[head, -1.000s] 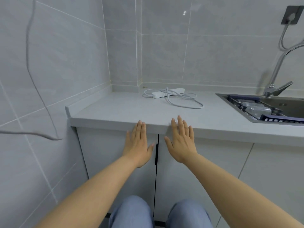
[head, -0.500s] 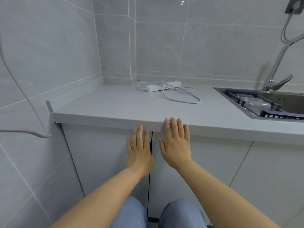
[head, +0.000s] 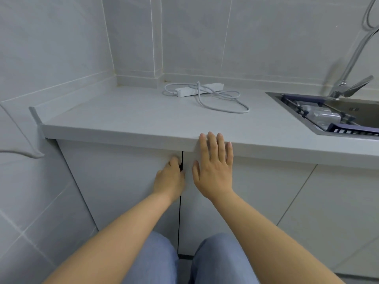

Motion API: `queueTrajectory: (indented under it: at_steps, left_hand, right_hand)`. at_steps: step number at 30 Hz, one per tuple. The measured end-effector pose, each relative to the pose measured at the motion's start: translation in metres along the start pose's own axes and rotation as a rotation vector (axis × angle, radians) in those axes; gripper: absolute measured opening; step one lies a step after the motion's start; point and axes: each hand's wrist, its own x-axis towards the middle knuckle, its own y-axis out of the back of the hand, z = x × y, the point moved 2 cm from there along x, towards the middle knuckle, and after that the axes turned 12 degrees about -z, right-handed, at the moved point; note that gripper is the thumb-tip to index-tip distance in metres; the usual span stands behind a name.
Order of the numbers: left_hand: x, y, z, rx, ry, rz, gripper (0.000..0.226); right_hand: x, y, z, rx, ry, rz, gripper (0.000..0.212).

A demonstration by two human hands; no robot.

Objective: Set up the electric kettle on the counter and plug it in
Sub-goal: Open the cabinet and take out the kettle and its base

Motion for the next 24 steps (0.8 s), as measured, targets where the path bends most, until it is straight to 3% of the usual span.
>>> queueTrajectory:
  at_steps: [6, 15, 20, 24]
  left_hand:
    - [0.005, 0.006, -0.01, -0.038, -0.015, -0.043, 0.008]
    - [-0.016, 0.002, -0.014, -0.096, -0.016, -0.002, 0.013]
    - [-0.037, 0.004, -0.017, -0.087, -0.009, 0.003, 0.012]
    - [-0.058, 0.004, -0.02, -0.122, -0.028, 0.012, 0.012]
  right_hand:
    - [0.002, 0.0, -0.004, -0.011, -0.021, -0.007, 0.08]
    - [-0.012, 0.006, -0.008, 0.038, 0.052, -0.142, 0.083]
    - [-0.021, 0.009, -0.014, 0.103, 0.208, -0.155, 0.064]
    - [-0.02, 0.015, -0.03, 0.19, 0.269, -0.257, 0.055]
